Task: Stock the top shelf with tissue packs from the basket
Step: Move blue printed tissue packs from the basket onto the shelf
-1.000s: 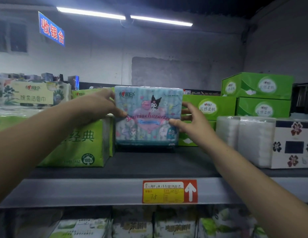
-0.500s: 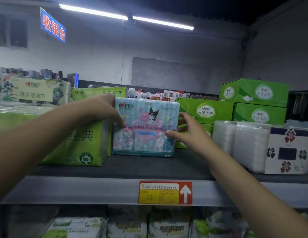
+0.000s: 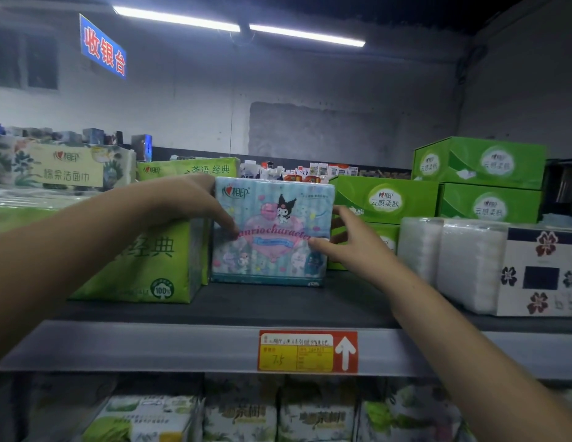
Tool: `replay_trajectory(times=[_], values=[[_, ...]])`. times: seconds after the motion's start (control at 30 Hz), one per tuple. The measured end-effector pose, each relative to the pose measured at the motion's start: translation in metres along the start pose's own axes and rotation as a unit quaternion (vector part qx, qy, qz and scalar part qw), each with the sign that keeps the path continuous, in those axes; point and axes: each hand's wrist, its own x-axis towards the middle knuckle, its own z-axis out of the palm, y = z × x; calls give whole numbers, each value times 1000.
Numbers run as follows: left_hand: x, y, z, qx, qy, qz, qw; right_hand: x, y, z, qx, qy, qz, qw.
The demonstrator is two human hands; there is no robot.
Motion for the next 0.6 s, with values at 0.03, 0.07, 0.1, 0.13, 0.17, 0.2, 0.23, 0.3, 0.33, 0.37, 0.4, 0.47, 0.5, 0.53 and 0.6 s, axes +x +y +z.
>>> replay_trajectory(times=[0.03, 0.07, 0.1, 0.13, 0.17, 0.2, 0.23, 0.3, 0.33, 0.37, 0.4, 0.47, 0.5, 0.53, 0.6], values=[[0, -1, 0, -4, 2, 0, 1000, 0, 0, 0, -3, -1, 0, 1000], [0, -1, -1, -6, 5, 2, 1000, -1, 0, -1, -5, -1, 1, 1000], [0, -3, -1, -6, 12, 6, 1000, -1, 0, -2, -6, 2, 0, 1000], [-1, -4, -2, -4, 22, 8, 1000, -2, 0, -3, -7, 7, -3, 1000], [-2, -5, -3, 2, 35, 11, 999, -2, 0, -3, -9, 14, -5, 1000], [-3, -6, -4, 8, 42, 14, 999, -3, 0, -4, -10, 24, -6, 1000], [-3, -7, -4, 13, 46, 19, 999, -3, -1, -5, -9, 39, -9, 999], [-1, -7, -4, 9, 44, 24, 999, -2, -1, -6, -7, 70, -25, 997], [0, -7, -4, 4, 44, 25, 999, -2, -2, -6, -6, 81, -32, 996], [1, -8, -4, -2, 47, 24, 999, -1, -2, -6, -6, 89, -36, 995], [1, -8, -4, -12, 53, 25, 998, 0, -1, -6, -9, 93, -37, 995], [2, -10, -4, -39, 72, 30, 996, 0, 1, -6, -19, 99, -37, 994], [2, -11, -4, -49, 82, 33, 995, 1, 1, -6, -24, 102, -37, 994], [2, -12, -3, -56, 90, 37, 994, 1, 2, -7, -29, 106, -38, 993], [3, -13, -2, -66, 102, 49, 991, 2, 2, -7, -37, 116, -45, 991]])
